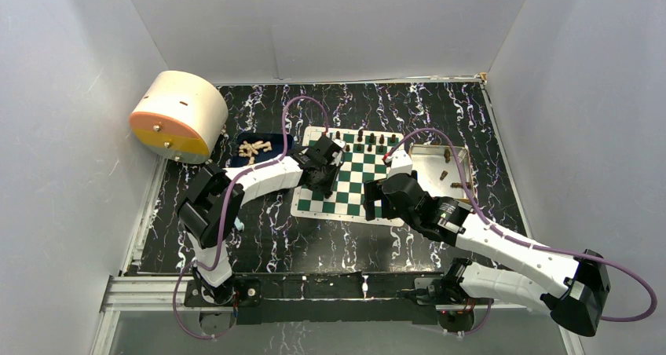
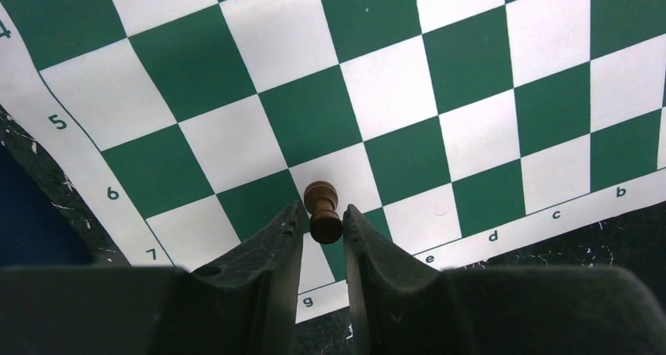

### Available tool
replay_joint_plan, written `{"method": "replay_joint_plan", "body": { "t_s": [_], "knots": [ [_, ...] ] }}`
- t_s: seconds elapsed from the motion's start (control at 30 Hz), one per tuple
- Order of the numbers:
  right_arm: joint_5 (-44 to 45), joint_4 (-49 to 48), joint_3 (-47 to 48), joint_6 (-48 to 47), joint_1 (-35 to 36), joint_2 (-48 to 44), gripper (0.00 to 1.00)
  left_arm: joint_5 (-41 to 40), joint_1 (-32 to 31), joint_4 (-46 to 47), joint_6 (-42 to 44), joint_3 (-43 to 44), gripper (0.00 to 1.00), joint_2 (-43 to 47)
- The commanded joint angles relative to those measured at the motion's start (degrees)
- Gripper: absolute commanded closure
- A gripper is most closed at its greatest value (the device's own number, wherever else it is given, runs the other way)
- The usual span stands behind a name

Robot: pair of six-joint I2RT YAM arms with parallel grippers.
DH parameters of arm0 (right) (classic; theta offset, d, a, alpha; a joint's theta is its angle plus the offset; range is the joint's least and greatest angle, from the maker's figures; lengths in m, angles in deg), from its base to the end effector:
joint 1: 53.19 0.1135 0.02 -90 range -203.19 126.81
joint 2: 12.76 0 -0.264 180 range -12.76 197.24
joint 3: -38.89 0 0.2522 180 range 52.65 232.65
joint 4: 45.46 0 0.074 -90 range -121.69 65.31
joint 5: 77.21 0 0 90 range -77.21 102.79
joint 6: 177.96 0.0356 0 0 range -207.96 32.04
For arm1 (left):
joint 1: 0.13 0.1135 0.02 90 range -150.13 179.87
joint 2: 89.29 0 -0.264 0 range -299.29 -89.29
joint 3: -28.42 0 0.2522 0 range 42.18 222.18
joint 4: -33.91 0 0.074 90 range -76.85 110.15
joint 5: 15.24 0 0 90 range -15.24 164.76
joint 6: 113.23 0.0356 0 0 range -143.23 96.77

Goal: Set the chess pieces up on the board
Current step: Pick up the chess piece from the chessboard, then place the chess piece on the chessboard.

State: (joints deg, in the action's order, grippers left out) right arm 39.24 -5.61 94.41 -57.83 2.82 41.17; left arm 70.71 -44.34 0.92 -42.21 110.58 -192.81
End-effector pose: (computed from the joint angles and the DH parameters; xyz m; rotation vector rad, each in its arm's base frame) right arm 0.1248 0.1568 0.2683 -0.2443 2.1652 0.3452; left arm 0.2744 -0.2635 0.1893 0.5293 2.4980 -0.3532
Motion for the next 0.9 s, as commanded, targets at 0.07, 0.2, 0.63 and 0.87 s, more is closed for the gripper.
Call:
{"method": "replay_joint_plan", "body": {
  "t_s": [0.07, 0.2, 0.63, 0.87],
  "knots": [
    [1.8, -0.6, 0.9, 0.6, 0.2, -1.0, 0.01, -0.9, -0.7, 0.5, 1.0, 1.4, 0.83, 1.0],
    [1.6, -0.8, 1.1, 0.5, 0.2, -0.4, 0.01, -0.2, -0.7, 0.2, 1.1, 2.1, 0.90, 1.6],
    [1.2, -0.6, 1.6, 0.1, 0.2, 0.0, 0.01, -5.1, 2.1, -8.1, 2.4, 11.8, 0.91, 1.7],
    [1.3, -0.1, 1.0, 0.3, 0.3, -0.2, 0.01, -5.2, 9.3, -10.1, 4.7, 19.1, 0.91, -2.0]
  ]
}}
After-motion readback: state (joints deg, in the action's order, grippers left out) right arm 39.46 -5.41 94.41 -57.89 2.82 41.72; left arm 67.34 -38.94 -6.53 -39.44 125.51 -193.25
